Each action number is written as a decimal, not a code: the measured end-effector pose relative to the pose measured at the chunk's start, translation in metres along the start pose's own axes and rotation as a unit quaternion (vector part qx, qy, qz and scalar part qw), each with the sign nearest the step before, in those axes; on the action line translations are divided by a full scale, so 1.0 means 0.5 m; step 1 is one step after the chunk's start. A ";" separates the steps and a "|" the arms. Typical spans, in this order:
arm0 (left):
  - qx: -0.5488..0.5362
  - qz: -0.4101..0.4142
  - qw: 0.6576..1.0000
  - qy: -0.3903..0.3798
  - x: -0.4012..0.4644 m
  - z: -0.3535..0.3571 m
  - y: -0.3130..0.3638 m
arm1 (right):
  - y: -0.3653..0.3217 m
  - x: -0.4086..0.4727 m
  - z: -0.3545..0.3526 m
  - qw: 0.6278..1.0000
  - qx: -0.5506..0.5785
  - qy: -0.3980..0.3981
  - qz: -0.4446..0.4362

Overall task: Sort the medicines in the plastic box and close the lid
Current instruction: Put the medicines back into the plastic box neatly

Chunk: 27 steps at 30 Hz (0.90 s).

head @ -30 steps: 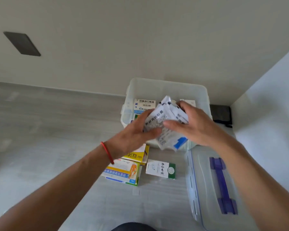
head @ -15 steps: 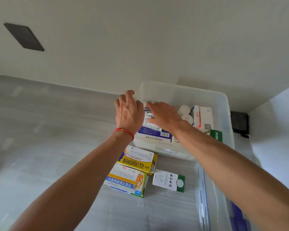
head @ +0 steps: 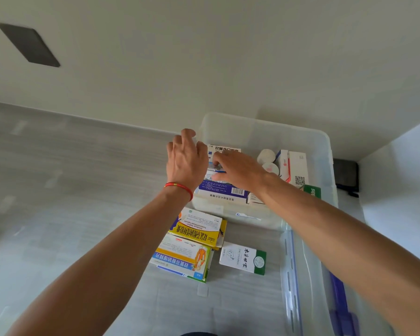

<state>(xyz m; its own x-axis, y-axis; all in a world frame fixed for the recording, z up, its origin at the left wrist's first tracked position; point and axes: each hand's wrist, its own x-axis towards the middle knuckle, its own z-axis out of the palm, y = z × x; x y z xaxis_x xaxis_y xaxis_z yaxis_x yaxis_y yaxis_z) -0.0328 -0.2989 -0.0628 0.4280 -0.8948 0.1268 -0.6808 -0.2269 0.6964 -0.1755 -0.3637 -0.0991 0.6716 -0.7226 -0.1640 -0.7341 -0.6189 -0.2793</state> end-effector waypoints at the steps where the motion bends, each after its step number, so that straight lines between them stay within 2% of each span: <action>1: 0.001 -0.004 1.000 -0.005 0.001 0.001 -0.002 | 0.007 -0.004 -0.001 1.000 -0.007 -0.003 0.008; 5: 0.002 -0.015 1.000 -0.013 0.003 0.004 -0.003 | 0.030 -0.019 0.004 0.998 -0.024 -0.014 0.063; 11: -0.002 -0.038 0.999 -0.016 0.007 0.000 0.002 | -0.009 -0.005 -0.026 0.994 -0.056 -0.073 0.064; 14: -0.083 -0.057 0.995 0.000 0.006 -0.013 0.000 | -0.043 -0.050 -0.073 0.996 -0.045 0.042 0.068; 16: -0.136 -0.089 0.986 0.032 -0.009 -0.027 -0.022 | -0.078 -0.117 -0.096 0.985 0.038 0.168 0.023; 18: -0.156 -0.146 0.974 0.069 -0.047 -0.040 -0.073 | -0.116 -0.202 -0.094 0.958 0.161 0.236 -0.025; 20: -0.103 -0.202 0.973 0.045 -0.102 -0.041 -0.140 | -0.148 -0.285 -0.054 0.945 0.256 0.205 -0.011; 22: -0.040 -0.228 0.971 -0.065 -0.155 -0.032 -0.194 | -0.160 -0.335 0.012 0.941 0.304 0.129 0.077; 24: 0.017 -0.217 0.958 -0.185 -0.190 -0.020 -0.228 | -0.162 -0.339 0.075 0.946 0.269 0.034 0.178; 27: 0.069 -0.197 0.948 -0.241 -0.209 -0.012 -0.255 | -0.172 -0.305 0.137 0.943 0.215 -0.044 0.250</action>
<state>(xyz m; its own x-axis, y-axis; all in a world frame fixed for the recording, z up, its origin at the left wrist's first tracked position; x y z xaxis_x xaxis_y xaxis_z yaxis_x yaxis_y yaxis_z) 0.0127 -0.1742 -0.1608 0.3673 -0.7936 -0.4851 -0.6099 -0.5992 0.5186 -0.2078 -0.1794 -0.1149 0.2727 -0.8510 -0.4488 -0.8646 -0.0122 -0.5022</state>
